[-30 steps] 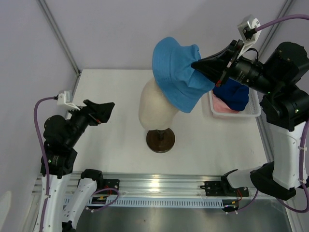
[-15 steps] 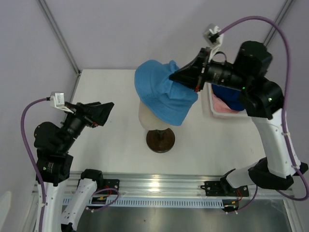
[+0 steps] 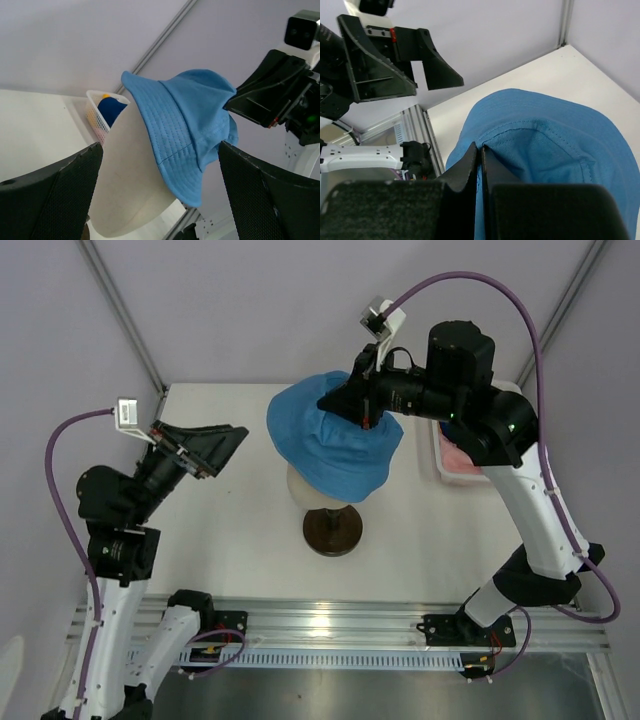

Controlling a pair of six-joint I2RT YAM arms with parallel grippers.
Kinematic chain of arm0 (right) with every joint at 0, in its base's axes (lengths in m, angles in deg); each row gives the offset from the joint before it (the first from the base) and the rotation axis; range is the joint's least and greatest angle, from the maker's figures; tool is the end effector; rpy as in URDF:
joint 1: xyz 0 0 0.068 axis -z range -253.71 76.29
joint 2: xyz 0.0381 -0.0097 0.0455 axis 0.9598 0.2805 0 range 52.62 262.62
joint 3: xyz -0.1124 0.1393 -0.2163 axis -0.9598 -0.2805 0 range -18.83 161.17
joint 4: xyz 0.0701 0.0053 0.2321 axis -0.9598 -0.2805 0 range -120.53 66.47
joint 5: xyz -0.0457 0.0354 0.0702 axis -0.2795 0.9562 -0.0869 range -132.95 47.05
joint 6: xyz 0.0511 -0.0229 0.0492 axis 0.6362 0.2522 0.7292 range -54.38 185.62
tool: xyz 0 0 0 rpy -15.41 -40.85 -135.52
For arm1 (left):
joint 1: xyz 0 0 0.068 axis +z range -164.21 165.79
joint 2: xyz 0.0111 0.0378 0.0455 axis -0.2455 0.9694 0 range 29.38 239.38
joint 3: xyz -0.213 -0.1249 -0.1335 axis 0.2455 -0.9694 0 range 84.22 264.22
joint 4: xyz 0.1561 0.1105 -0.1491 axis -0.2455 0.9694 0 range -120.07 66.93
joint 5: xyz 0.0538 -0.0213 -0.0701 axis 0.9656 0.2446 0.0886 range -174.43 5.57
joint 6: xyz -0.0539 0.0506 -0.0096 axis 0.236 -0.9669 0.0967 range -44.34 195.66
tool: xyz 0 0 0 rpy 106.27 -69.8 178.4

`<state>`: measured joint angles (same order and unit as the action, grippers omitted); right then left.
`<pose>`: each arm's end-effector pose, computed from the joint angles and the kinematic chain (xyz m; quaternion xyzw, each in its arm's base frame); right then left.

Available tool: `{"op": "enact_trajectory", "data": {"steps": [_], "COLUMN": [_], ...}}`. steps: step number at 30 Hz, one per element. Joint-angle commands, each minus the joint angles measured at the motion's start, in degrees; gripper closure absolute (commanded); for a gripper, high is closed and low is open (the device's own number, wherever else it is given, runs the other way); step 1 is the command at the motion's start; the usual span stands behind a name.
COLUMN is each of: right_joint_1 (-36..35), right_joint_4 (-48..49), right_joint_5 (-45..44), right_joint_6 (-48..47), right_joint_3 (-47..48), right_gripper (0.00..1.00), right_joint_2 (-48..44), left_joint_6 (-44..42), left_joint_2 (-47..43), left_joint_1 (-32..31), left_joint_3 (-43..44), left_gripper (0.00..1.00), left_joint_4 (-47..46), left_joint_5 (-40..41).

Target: Stack the hats

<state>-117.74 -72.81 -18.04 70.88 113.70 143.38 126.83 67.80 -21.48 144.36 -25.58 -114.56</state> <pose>0.1837 0.2141 0.5631 -0.3778 0.6454 0.4158 0.5175 0.1108 -0.0457 0.4595 -0.0201 0.6095 -0.5141 0.6031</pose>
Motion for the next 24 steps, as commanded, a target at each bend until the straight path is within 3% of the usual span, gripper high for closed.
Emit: {"op": "enact_trajectory", "data": {"steps": [1, 8, 17, 24], "right_joint_1": [-0.18, 0.26, 2.11, 5.36], "right_joint_4": [-0.65, 1.2, 3.39, 14.1], "right_joint_5": [-3.19, -3.64, -1.09, 5.23], "right_joint_6": [-2.0, -1.65, -1.48, 1.42], "right_joint_3": [2.82, 0.36, -0.34, -11.83], "right_gripper": [0.96, 0.93, 0.91, 0.91], "right_joint_2": [2.05, 2.05, 2.32, -2.34], "left_joint_6": [3.48, 6.47, 6.91, 13.5], "left_joint_2": [4.47, 10.79, 14.49, 14.59], "left_joint_1": [-1.96, -4.51, -8.29, -8.82], "left_joint_3": [0.42, 0.76, 2.0, -1.33], "left_gripper": [0.0, 0.04, 0.09, 0.29], "left_joint_4": [-4.14, -11.08, -10.11, -15.11], "left_joint_5": [0.86, -1.68, -0.28, 0.16]}}
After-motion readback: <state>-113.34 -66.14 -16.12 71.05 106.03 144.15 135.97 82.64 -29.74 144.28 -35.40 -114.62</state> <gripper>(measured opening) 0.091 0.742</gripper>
